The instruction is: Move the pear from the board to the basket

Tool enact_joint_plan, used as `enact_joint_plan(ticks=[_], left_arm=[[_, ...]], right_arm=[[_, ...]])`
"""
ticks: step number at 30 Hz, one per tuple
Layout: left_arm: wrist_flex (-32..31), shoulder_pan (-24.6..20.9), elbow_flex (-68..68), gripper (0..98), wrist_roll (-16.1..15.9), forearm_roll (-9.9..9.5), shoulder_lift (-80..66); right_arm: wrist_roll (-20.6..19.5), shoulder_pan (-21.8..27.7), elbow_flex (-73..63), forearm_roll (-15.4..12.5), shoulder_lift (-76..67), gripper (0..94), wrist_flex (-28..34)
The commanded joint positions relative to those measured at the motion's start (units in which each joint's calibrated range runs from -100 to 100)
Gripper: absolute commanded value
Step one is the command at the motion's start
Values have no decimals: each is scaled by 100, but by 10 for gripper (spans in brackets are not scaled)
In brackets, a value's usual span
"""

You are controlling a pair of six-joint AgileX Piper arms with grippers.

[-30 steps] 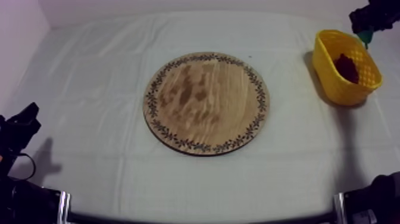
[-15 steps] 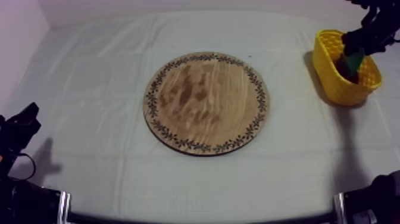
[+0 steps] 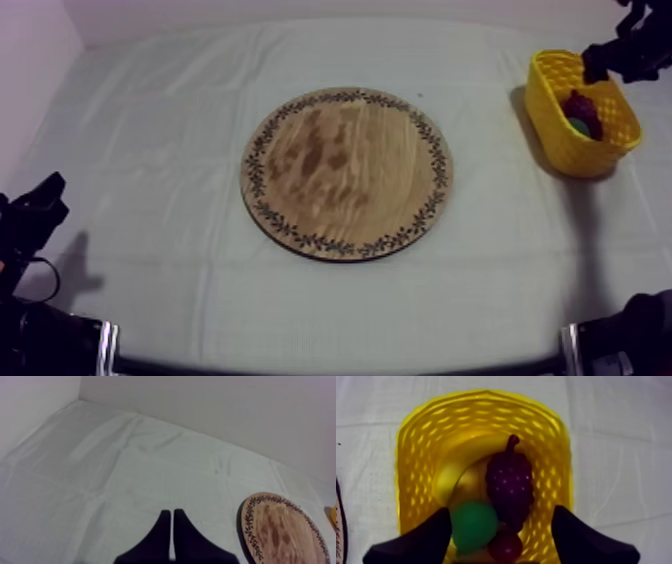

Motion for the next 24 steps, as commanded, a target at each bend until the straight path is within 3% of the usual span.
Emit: enact_joint_plan(ticks=[1, 11, 16, 24], left_arm=[[-1, 2, 0, 1, 1, -1, 0], [-1, 2, 0, 1, 1, -1, 0], [-1, 2, 0, 1, 1, -1, 0], [-1, 2, 0, 1, 1, -1, 0]], right_arm=[[72, 13, 273, -37, -522, 557, -312], [556, -97, 2058, -551, -3018, 472, -1637], [657, -286, 3015, -745, -4346, 358, -1904], [1242, -572, 4635, -1533, -6441, 208, -1939]])
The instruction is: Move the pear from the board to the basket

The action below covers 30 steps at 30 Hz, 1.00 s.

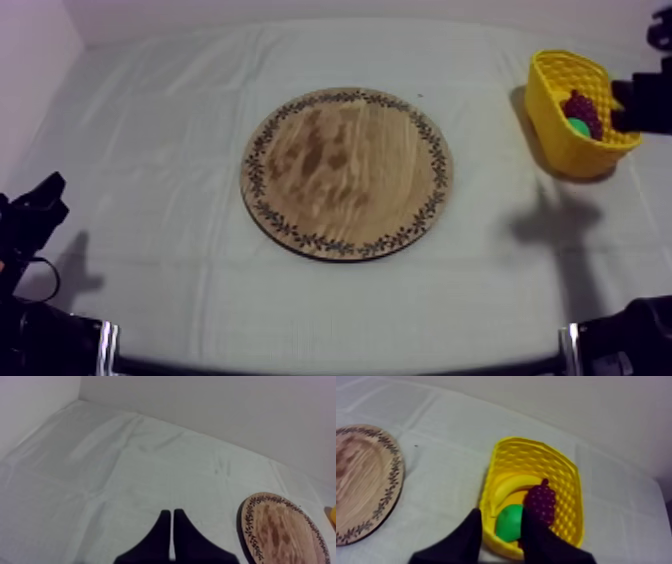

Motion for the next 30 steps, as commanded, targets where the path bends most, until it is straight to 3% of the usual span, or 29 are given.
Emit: enact_joint_plan(ticks=[1, 10, 13, 21, 30], left_arm=[[-1, 2, 0, 1, 1, -1, 0], [-1, 2, 0, 1, 1, -1, 0], [-1, 2, 0, 1, 1, -1, 0], [-1, 2, 0, 1, 0, -1, 0], [-1, 2, 0, 1, 1, -1, 0]], right_arm=[[244, -44, 757, -245, -1208, 194, 56], [684, -220, 2223, -595, -2970, 28, 164], [577, -318, 2532, -504, -3324, 14, 163], [-366, -580, 2788, 68, -3936, 8, 615], [-2360, -691, 2837, 160, -4070, 4, 748]])
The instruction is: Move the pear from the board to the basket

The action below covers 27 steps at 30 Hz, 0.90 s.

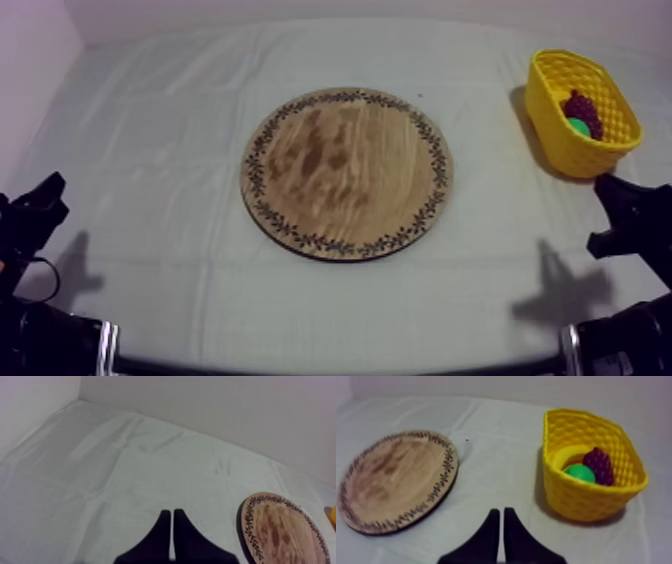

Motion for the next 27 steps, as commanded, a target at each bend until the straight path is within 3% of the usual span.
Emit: enact_joint_plan(ticks=[1, 3, 8, 16, 23, 27], left_arm=[[-1, 2, 0, 1, 1, -1, 0], [-1, 2, 0, 1, 1, -1, 0], [-1, 2, 0, 1, 1, -1, 0], [-1, 2, 0, 1, -1, -1, 0], [-1, 2, 0, 1, 1, -1, 0], [-1, 2, 0, 1, 1, -1, 0]], right_arm=[[-1233, -5, 14, 46, -8, 4, -3], [-1290, -14, 22, 128, -10, 3, 37], [-670, -109, -36, 207, -11, 19, 324], [-702, -342, -77, 215, -12, 12, 449], [-296, -349, -91, 216, -12, 3, 483], [-281, -304, -92, 216, -12, 3, 485]])
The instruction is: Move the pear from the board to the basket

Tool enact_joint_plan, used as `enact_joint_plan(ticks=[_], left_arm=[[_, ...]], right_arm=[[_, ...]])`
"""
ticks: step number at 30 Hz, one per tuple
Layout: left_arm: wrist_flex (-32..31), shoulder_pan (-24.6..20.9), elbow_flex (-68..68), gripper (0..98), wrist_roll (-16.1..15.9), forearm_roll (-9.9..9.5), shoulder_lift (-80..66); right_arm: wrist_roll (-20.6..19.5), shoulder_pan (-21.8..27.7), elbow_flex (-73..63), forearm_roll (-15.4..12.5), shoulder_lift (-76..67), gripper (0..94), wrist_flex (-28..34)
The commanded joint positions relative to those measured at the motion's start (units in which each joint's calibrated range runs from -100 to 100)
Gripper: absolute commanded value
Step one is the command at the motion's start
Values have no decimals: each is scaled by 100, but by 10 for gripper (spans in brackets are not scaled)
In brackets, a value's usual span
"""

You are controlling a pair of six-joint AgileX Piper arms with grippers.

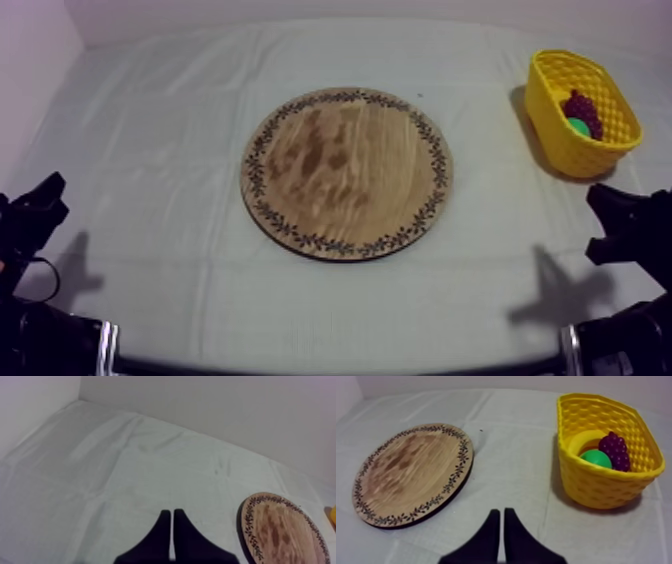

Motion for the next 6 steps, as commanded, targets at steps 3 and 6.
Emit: enact_joint_plan(ticks=[3, 6], left_arm=[[-1, 2, 0, 1, 1, -1, 0], [-1, 2, 0, 1, 1, -1, 0]], right_arm=[[-71, 28, -3, -4, -4, 3, -25], [-135, 37, -3, -4, -4, 2, -24]])
